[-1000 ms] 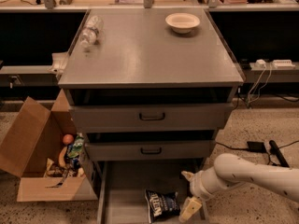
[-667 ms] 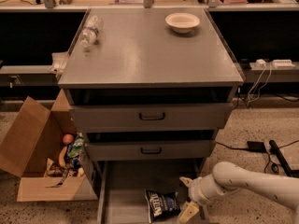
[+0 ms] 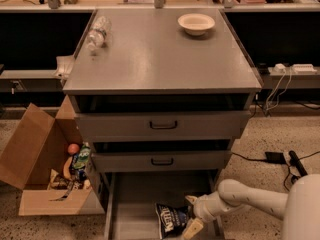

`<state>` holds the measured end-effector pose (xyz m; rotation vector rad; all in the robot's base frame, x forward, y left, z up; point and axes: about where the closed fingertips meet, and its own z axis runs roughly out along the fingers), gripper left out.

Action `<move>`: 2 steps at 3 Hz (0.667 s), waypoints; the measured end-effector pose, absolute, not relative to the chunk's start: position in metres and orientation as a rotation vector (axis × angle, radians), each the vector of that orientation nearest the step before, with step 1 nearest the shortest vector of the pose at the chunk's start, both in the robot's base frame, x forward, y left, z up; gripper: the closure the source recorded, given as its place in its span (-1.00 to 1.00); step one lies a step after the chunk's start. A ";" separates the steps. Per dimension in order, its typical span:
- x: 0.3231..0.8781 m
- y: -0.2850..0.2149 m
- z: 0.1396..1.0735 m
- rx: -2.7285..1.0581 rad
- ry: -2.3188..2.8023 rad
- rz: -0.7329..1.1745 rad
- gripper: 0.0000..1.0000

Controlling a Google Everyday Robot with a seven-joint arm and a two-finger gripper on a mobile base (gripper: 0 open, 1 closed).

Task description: Pick blue chip bag from bottom drawer and place on counter

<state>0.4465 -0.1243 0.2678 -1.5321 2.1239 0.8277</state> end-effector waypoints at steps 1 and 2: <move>0.466 -0.113 0.244 -1.521 2.137 0.847 -1.00; 0.483 -0.106 0.210 -1.509 2.196 0.879 -1.00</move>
Offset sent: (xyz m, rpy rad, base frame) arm 0.0568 0.0262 -0.0777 -0.0268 0.1047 -0.0268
